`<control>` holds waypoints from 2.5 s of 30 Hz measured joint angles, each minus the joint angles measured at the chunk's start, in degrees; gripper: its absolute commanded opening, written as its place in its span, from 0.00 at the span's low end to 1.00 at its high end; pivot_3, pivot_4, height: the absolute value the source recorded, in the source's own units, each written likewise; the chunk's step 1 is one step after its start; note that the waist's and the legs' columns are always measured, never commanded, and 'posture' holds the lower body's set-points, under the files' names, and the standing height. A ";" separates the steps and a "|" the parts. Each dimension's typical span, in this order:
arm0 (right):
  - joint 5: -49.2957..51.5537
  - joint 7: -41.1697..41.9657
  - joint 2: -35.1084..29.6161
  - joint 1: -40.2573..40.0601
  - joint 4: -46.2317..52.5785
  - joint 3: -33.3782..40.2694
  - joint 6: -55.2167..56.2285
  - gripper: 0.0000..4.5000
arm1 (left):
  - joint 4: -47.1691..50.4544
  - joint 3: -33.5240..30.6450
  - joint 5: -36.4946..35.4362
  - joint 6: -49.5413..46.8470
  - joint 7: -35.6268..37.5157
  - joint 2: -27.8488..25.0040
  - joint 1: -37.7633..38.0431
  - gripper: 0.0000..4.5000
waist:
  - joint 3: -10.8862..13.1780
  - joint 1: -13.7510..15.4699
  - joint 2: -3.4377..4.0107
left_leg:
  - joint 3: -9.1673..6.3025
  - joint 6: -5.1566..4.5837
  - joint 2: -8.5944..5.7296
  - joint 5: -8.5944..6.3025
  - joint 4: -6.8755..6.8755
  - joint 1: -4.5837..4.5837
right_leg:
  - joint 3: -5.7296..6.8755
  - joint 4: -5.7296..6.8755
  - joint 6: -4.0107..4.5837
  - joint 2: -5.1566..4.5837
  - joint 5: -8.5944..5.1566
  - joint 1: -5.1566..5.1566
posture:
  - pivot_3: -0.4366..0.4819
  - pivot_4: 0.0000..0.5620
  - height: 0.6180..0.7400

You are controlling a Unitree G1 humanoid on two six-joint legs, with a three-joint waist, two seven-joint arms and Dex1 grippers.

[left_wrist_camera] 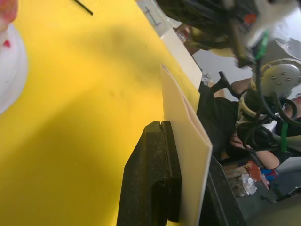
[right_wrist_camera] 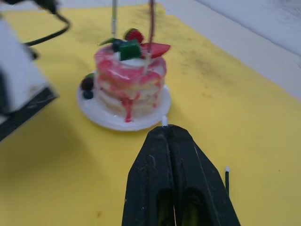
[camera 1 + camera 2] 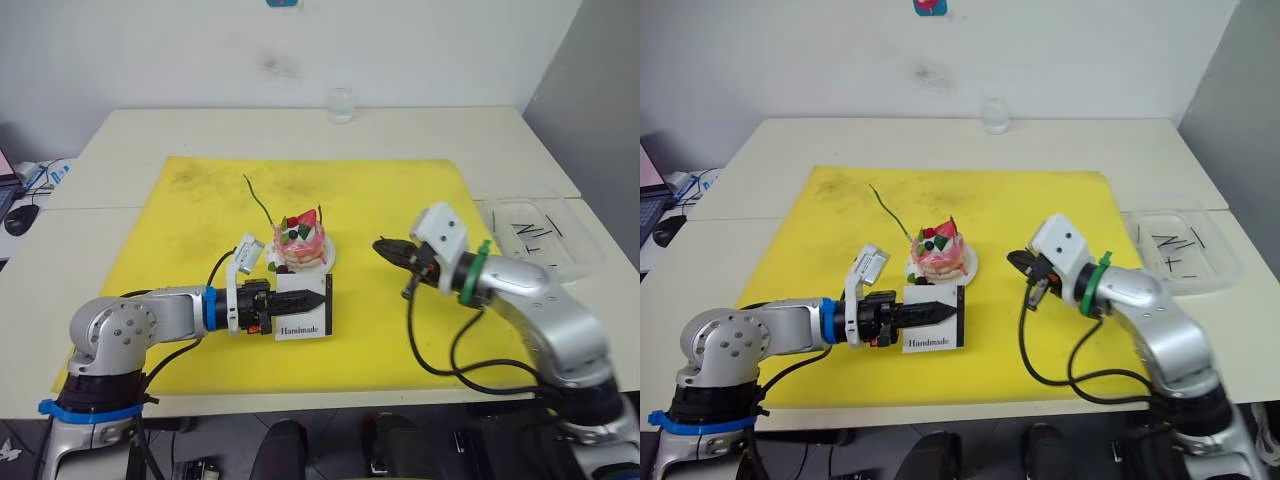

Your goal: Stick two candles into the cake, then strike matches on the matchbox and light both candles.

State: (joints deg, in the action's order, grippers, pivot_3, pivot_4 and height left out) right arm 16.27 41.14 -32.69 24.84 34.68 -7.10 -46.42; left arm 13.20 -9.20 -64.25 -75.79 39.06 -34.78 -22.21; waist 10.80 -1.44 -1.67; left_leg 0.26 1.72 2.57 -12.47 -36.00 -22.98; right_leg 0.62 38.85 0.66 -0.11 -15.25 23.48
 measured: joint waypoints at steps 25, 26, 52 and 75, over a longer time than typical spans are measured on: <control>1.78 2.14 -4.14 5.05 3.62 -11.34 -1.70 0.01 | -1.78 2.34 0.22 -0.23 -1.38 1.91 -4.38 0.00 | 0.06 -0.23 -0.11 | -0.03 0.00 0.01 0.00 0.00 0.00 | 0.00 0.01 0.01 0.06 0.00 0.02 | 0.48 0.27 1.00; 1.58 2.13 -4.14 5.04 3.47 -11.61 -1.49 0.01 | -1.78 2.34 0.21 -0.23 -1.38 1.91 -4.38 0.00 | 0.07 -0.23 -0.11 | -0.03 0.00 0.01 0.00 0.00 0.01 | 0.00 0.01 0.01 0.06 0.00 0.02 | 0.48 0.27 1.00; -3.85 2.21 -3.25 4.50 0.42 -15.74 3.55 0.01 | -0.19 3.53 2.39 1.75 -1.07 0.65 -2.85 0.00 | 0.07 -0.22 -0.11 | -0.03 0.00 0.02 0.00 0.00 0.01 | 0.00 0.01 0.01 0.06 0.00 0.02 | 0.48 0.27 1.00; -1.85 7.07 -10.16 7.43 0.11 -6.65 0.28 0.01 | 3.21 -0.13 3.52 4.67 4.20 -9.10 1.24 0.00 | 0.24 -0.23 -0.33 | -0.05 0.01 0.11 0.00 0.04 0.02 | -0.02 0.02 0.06 0.06 -0.04 0.05 | 0.48 0.27 1.00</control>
State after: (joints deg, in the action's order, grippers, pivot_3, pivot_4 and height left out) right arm 14.42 48.21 -42.86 32.26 34.79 -13.76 -46.14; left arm 16.41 -9.33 -60.74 -71.12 43.25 -43.87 -20.97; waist 11.04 -1.67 -2.01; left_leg 0.22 1.74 2.68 -12.48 -35.97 -22.96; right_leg 0.61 38.87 0.72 -0.05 -15.29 23.53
